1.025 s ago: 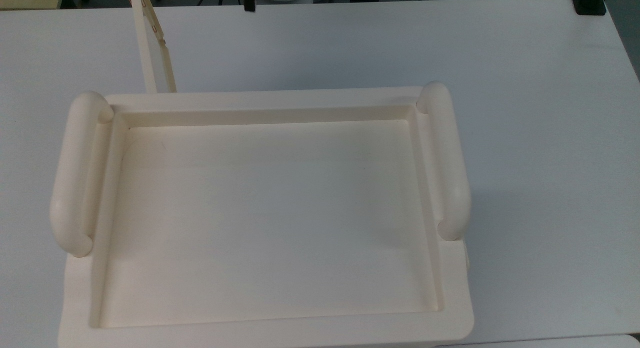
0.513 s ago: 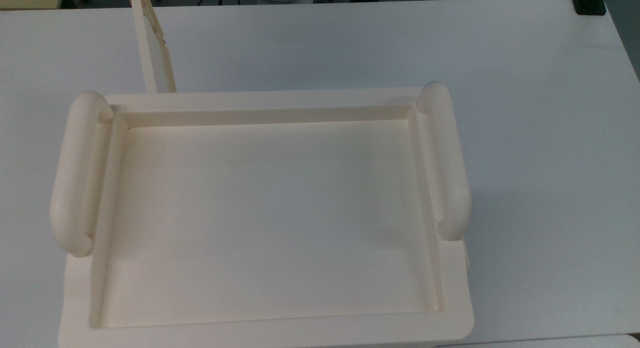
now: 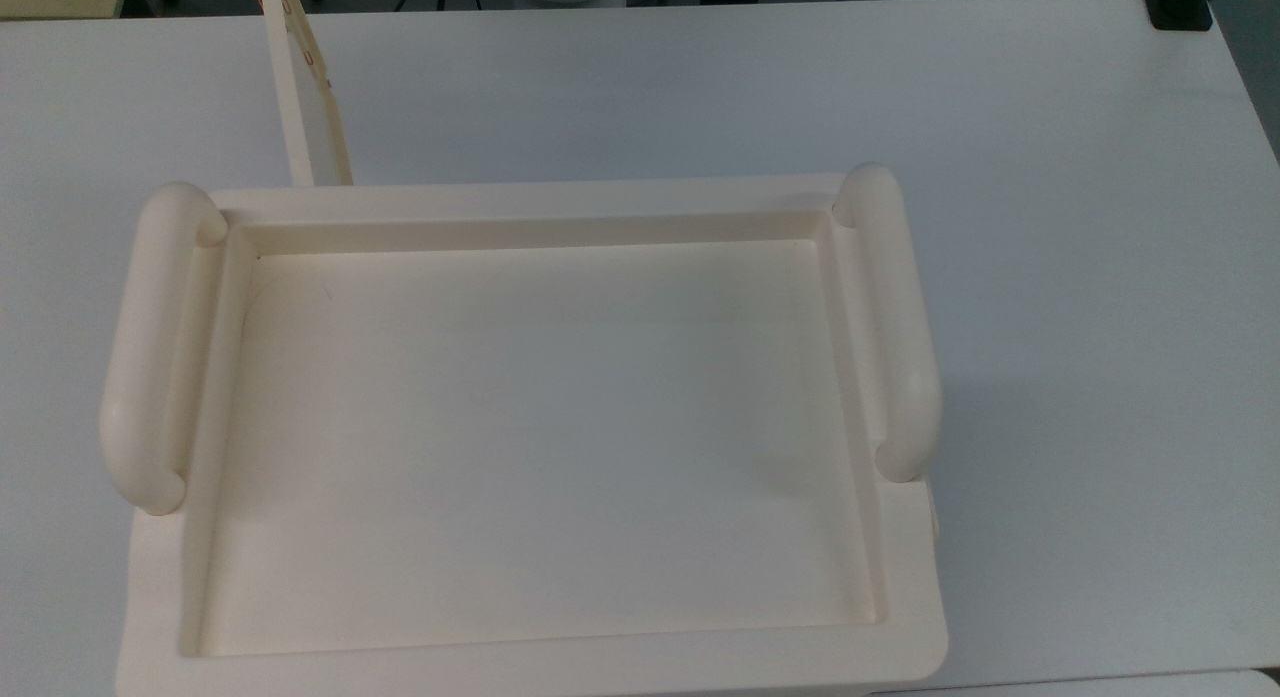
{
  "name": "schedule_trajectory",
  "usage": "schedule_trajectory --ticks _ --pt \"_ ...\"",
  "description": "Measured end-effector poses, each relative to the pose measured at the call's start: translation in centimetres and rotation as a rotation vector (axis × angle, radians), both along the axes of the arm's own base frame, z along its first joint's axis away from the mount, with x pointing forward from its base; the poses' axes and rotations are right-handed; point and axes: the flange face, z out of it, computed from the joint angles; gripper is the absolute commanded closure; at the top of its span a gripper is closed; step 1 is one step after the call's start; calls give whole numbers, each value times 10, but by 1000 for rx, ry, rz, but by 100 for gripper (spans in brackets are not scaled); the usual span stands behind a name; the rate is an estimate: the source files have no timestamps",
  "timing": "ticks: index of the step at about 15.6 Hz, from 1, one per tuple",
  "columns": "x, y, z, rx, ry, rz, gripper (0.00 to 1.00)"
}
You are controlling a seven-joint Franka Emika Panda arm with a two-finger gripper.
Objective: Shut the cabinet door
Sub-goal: 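Push the cream door with the gripper, swinging it shut against the cabinet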
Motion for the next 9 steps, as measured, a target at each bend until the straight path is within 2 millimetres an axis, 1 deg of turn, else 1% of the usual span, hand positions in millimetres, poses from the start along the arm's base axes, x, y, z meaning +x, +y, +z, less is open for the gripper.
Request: schedule_trajectory --ticks 3,5,7,9 --pt "17 6 -22 0 38 17 100" --pt "27 15 -37 4 65 36 100" --pt "35 35 -48 35 76 72 100" --pt "42 65 -49 137 53 121 100"
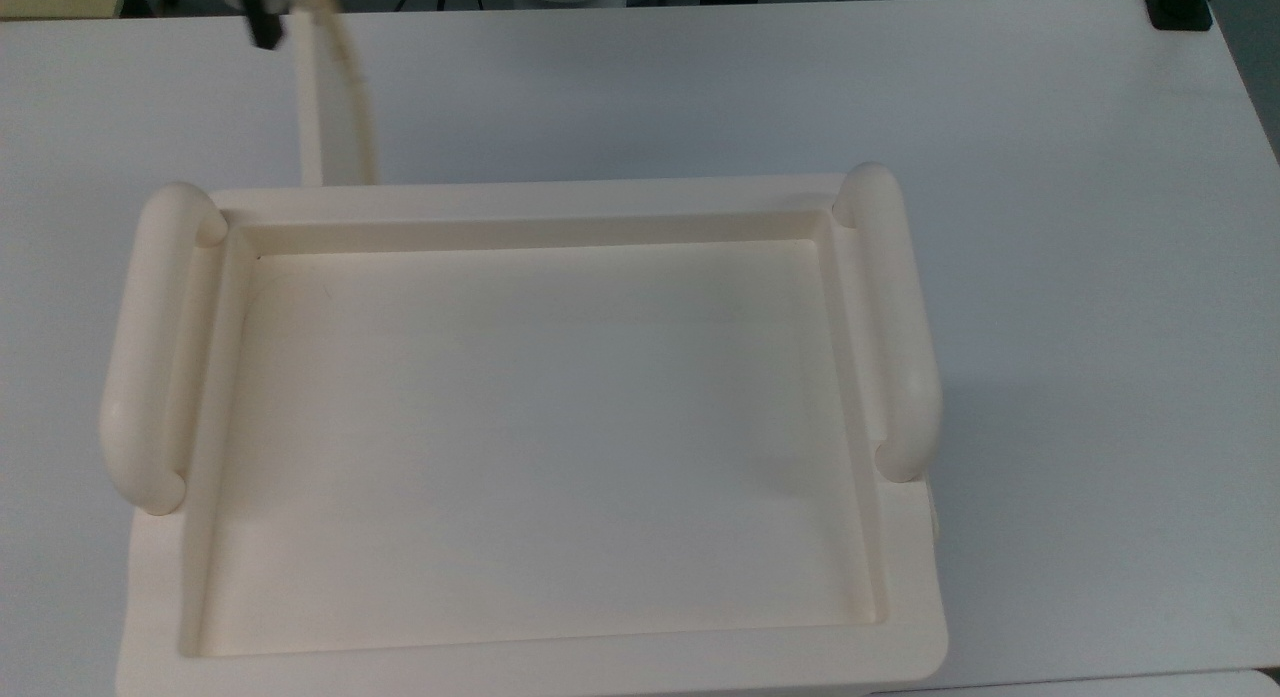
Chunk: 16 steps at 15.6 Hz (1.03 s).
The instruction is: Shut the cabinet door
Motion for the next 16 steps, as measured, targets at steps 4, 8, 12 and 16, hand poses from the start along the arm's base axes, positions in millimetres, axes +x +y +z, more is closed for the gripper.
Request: schedule_trajectory --ticks 4,8,12,16 --pt "-1 55 5 182 7 89 100" --pt "-1 78 3 191 24 128 100" --pt "1 84 -3 187 40 137 100" --pt "3 100 -16 147 72 164 100"
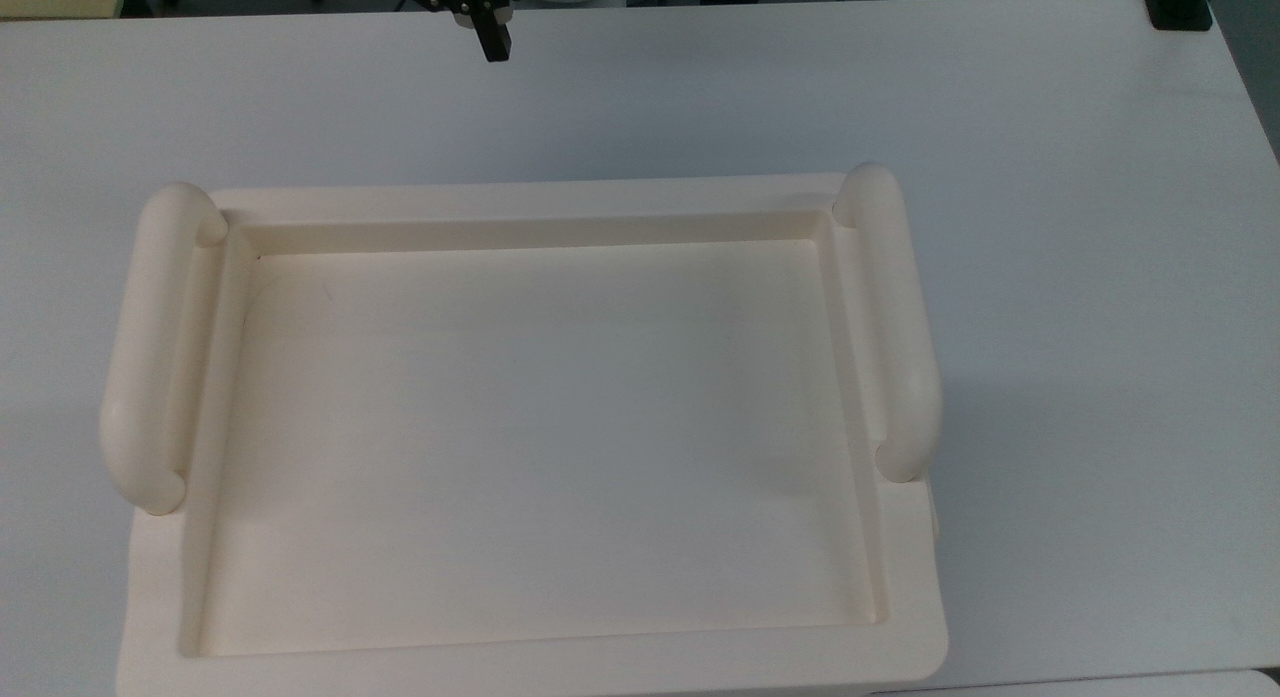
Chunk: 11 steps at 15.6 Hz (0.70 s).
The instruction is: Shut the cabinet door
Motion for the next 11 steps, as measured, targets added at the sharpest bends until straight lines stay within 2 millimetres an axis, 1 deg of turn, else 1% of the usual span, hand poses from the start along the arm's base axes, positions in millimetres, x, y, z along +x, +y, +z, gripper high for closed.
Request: schedule_trajectory --ticks 2,4,7,9,11 --pt "5 12 -6 -25 1 1 100" --pt "15 22 -10 -29 -37 -16 100" --pt "37 40 -12 -25 -164 -32 100" --pt "50 62 -15 -14 -242 -24 100" --pt "58 73 -18 -10 -286 -17 100"
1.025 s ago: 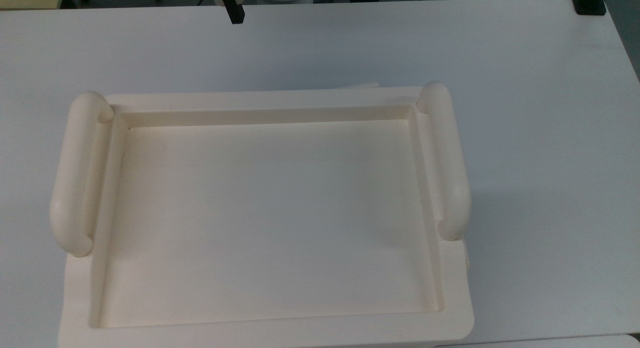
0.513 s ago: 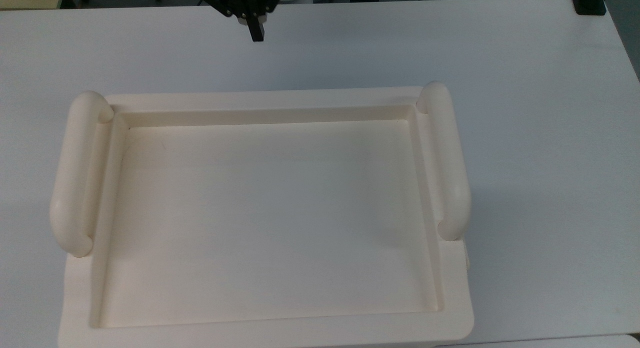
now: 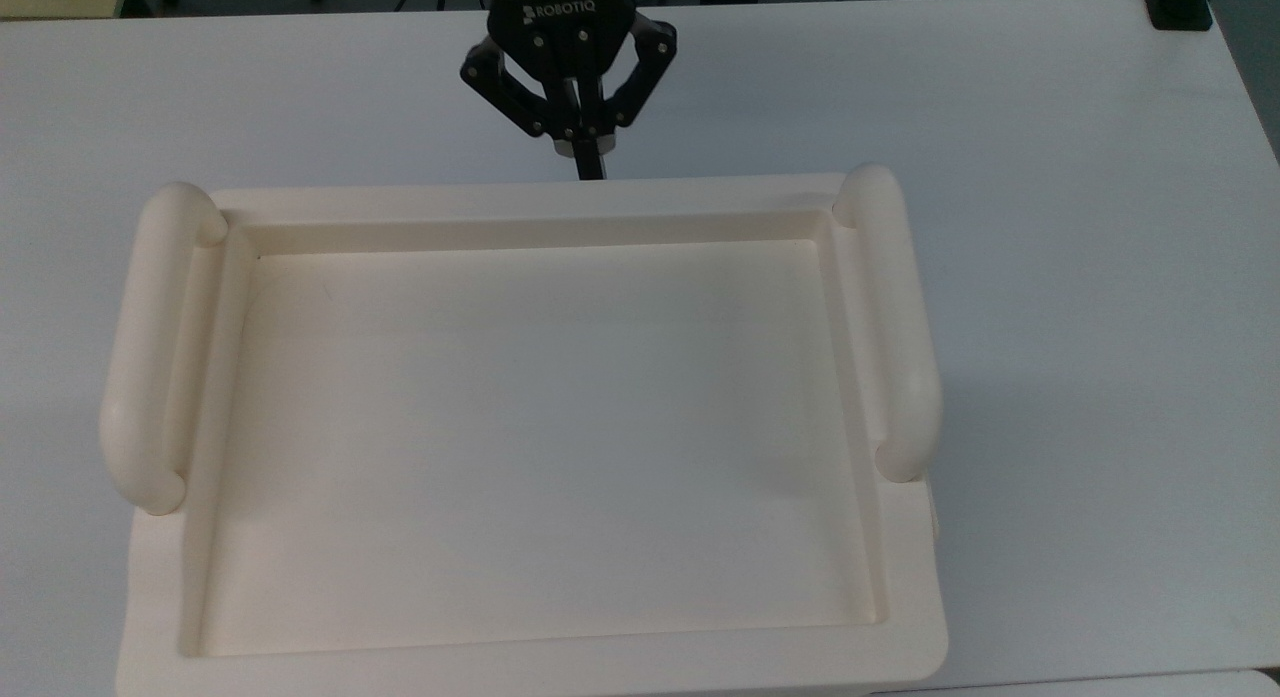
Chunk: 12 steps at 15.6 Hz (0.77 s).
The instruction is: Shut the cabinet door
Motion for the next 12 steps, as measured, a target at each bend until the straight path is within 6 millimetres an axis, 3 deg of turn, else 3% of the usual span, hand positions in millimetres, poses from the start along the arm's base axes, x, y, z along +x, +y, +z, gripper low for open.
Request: schedule_trajectory --ticks 5,12 --pt "11 16 7 10 -130 9 100" --pt "19 15 5 -12 -196 30 100"
